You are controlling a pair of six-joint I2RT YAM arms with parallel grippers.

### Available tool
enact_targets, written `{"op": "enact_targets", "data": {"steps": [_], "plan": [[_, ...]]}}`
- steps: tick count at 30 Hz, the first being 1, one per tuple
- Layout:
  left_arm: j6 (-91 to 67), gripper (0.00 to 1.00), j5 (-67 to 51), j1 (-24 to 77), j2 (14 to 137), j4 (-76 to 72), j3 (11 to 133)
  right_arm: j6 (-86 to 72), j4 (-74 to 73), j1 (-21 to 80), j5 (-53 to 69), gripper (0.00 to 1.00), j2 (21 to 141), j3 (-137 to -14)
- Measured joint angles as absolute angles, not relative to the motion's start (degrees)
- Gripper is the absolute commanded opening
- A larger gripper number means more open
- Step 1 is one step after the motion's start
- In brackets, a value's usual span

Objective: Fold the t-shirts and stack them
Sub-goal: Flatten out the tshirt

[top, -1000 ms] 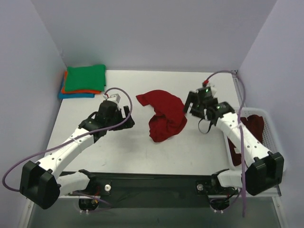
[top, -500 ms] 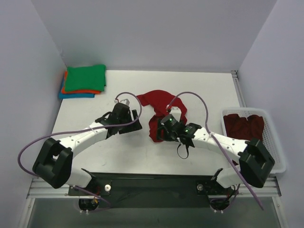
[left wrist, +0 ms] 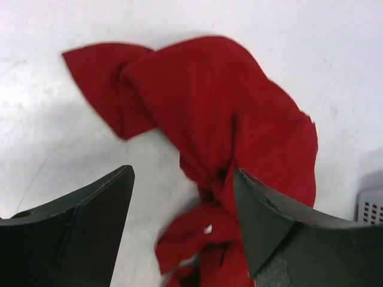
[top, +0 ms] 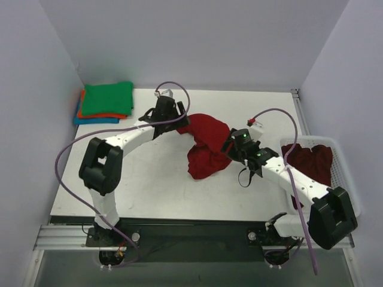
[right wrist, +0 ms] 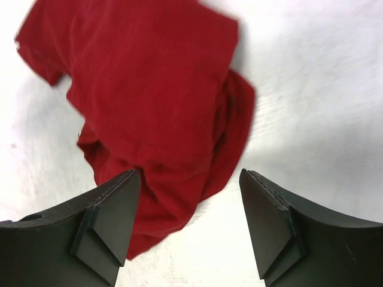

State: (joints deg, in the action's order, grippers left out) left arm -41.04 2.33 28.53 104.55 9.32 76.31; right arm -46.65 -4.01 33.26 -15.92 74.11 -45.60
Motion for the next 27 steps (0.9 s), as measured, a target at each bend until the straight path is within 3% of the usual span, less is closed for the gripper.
{"op": "enact_targets", "data": {"steps": [8,19,23,24,26,27], "plan": [[-43.5,0.72,3.1,28.3,122.3,9.4,92.2,-46.4,-4.0,23.0,-10.1,0.68,70.1,-43.5],[-49.8,0.72,5.3,28.0,126.6,13.4,95.5,-46.2,-3.9,17.6,-4.5,0.68,69.2,-43.0],[-50.9,0.63,4.7,27.7,128.2,12.4,97.8,-46.0,-2.5,17.5,-2.3,0.68,71.2,-43.1],[-51.0,0.56,4.4,27.6,128.8,12.2,98.4,-46.0,-2.3,17.5,-1.8,0.68,72.2,-43.3],[-51.4,0.51,4.0,27.6,129.9,11.6,99.2,-46.0,-1.2,17.4,-0.7,0.68,74.5,-43.5],[-51.5,0.40,3.8,27.5,130.5,11.4,99.5,-46.0,-0.6,17.3,-0.2,0.68,75.8,-43.7]]}}
